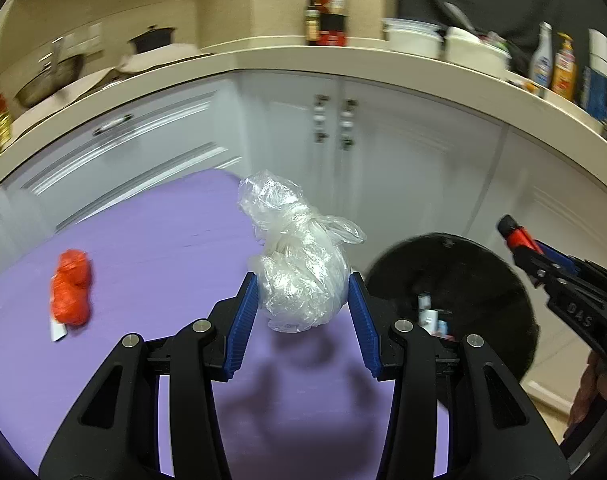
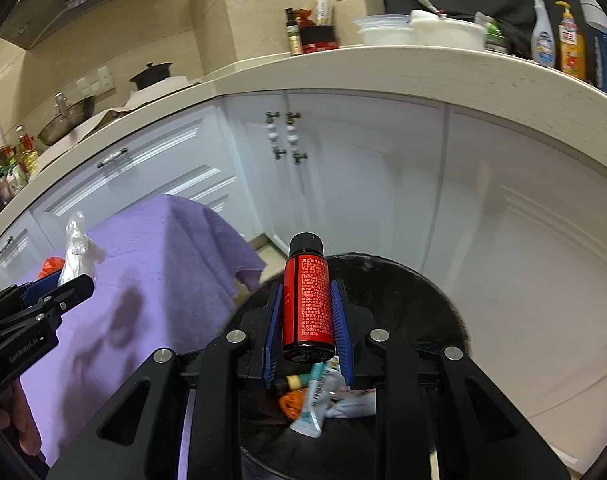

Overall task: Collect trash
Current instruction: 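Release the red bottle and clear bag over the bin with both tools, then move both open tools back over the orange bag and white strip, then grasp the orange bag with the right tool while the left tool grasps the white strip, then lift and carry the orange bag and white strip over the bin with both tools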

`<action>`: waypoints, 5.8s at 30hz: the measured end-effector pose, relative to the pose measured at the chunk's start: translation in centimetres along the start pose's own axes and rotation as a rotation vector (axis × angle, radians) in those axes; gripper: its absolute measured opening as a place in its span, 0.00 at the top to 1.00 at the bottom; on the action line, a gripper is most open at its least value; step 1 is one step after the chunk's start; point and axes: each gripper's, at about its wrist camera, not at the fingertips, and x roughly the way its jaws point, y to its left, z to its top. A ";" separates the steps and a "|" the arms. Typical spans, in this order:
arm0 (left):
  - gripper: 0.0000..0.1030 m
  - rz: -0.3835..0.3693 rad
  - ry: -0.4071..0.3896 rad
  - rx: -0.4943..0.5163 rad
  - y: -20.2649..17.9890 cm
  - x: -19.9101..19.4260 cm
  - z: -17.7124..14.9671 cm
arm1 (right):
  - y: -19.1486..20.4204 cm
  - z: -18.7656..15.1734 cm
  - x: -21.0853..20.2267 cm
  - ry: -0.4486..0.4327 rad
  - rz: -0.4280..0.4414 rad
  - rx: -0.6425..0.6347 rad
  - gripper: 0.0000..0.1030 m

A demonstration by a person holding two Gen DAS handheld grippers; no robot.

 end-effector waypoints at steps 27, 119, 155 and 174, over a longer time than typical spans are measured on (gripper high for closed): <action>0.41 -0.066 0.064 0.019 -3.1 2.8 -1.1 | -1.2 -0.9 1.0 0.022 -0.040 0.027 0.56; 0.34 0.349 0.105 -0.427 26.6 -0.6 -6.8 | 25.1 1.5 9.9 0.134 0.300 -0.289 0.63; 0.79 0.380 0.116 -0.354 25.0 0.4 -5.6 | 22.5 1.8 9.1 0.116 0.306 -0.256 0.63; 0.79 0.350 0.035 -0.310 21.8 -3.4 -4.1 | 19.0 2.2 4.7 0.051 0.260 -0.231 0.63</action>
